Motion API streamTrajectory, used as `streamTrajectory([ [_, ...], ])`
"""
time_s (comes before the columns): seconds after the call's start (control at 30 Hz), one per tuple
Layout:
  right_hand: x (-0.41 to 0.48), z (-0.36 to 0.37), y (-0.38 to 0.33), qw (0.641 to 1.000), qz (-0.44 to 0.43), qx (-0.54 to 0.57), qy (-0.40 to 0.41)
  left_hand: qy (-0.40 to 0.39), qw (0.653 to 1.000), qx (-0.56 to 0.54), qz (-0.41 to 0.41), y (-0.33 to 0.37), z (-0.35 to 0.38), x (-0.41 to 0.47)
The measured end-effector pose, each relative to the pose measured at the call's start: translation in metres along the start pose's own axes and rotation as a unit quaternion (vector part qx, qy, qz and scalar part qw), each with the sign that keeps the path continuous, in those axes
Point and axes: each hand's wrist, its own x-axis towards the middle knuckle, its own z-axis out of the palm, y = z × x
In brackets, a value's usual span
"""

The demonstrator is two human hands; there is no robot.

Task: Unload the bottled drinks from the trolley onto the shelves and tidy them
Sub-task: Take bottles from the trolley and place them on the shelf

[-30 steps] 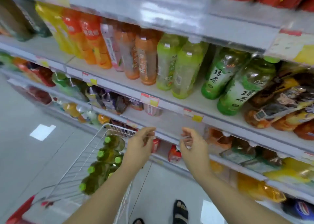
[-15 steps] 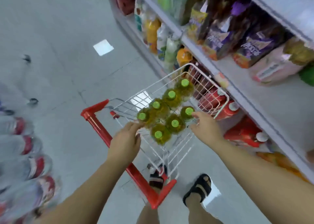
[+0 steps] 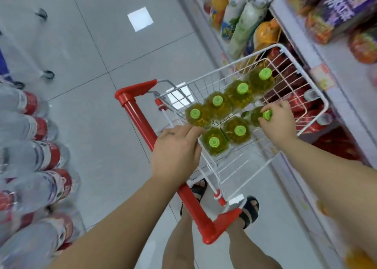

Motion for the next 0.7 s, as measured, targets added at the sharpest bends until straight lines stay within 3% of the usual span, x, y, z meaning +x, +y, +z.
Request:
streamTrajectory([
  [0.13,-0.033,-0.063,-0.014,0.996,-0.035,0.073,0.043,-0.097,0.995,-0.015,-0.036,0.012,-0.013,0.003],
  [0.27,-0.076,-0.148,-0.03,0.986,-0.058,0.137,0.07,-0.154,0.98,-0.112,-0.049,0.057,-0.039,0.019],
  [0.47,-0.155,-0.282,-0.039,0.965,-0.087,0.23,0.093,-0.207,0.949,-0.214,0.107,0.162,-0.105,0.057],
  [0.7,-0.247,-0.379,-0.004,0.942,-0.085,0.291,0.141,-0.281,0.869,-0.3,0.275,0.284,-0.15,0.065],
])
